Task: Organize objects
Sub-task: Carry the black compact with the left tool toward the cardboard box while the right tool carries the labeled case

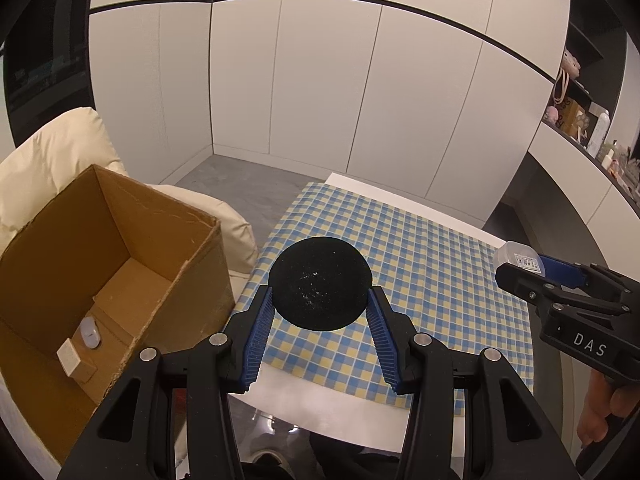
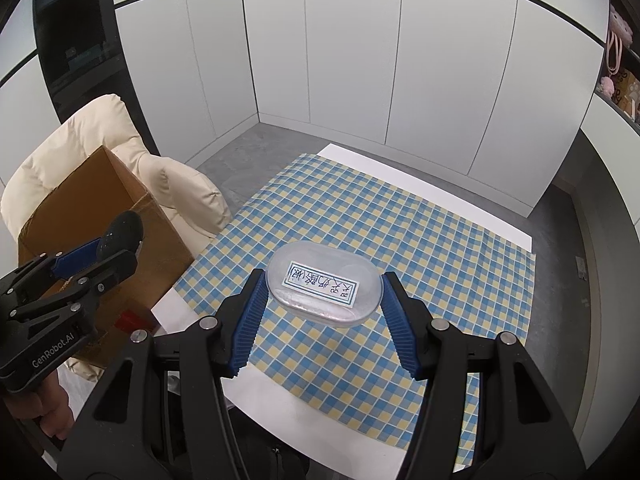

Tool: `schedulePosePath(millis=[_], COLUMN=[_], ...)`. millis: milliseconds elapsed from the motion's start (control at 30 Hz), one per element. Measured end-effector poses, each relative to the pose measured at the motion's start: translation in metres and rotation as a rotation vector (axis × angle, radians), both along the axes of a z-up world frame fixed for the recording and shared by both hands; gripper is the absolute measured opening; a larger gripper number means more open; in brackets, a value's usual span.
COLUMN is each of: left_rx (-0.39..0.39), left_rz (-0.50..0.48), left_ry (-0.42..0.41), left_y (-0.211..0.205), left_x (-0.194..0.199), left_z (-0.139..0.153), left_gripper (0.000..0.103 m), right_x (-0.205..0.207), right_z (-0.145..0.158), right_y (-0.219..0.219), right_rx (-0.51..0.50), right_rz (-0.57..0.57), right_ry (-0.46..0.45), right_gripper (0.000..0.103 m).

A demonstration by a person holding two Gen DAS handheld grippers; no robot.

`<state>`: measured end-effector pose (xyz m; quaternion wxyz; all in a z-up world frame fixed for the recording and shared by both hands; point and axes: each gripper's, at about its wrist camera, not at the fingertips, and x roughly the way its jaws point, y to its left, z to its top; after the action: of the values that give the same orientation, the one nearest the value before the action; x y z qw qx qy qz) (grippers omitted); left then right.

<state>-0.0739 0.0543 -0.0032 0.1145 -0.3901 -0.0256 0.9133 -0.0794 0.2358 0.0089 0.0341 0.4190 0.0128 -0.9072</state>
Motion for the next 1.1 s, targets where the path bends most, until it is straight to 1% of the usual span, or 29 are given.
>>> schedulePosePath(millis=[400, 1100], left_rx=[0.002, 0.011], left_rz=[0.018, 0.104], left_ry=[0.003, 0.004], left_y=[-0.013, -0.064], left_x=[0.002, 0.004], left_z=[0.001, 0.001], left_gripper=[0.048, 0.048], right_x=[-0.003, -0.017], right_z=[0.0, -0.002], right_y=[-0.011, -0.067], right_rx=[-0.001, 0.004], right_rz=[0.018, 0.099], right_ry=[0.002, 0.005], right_gripper=[0.06, 0.06])
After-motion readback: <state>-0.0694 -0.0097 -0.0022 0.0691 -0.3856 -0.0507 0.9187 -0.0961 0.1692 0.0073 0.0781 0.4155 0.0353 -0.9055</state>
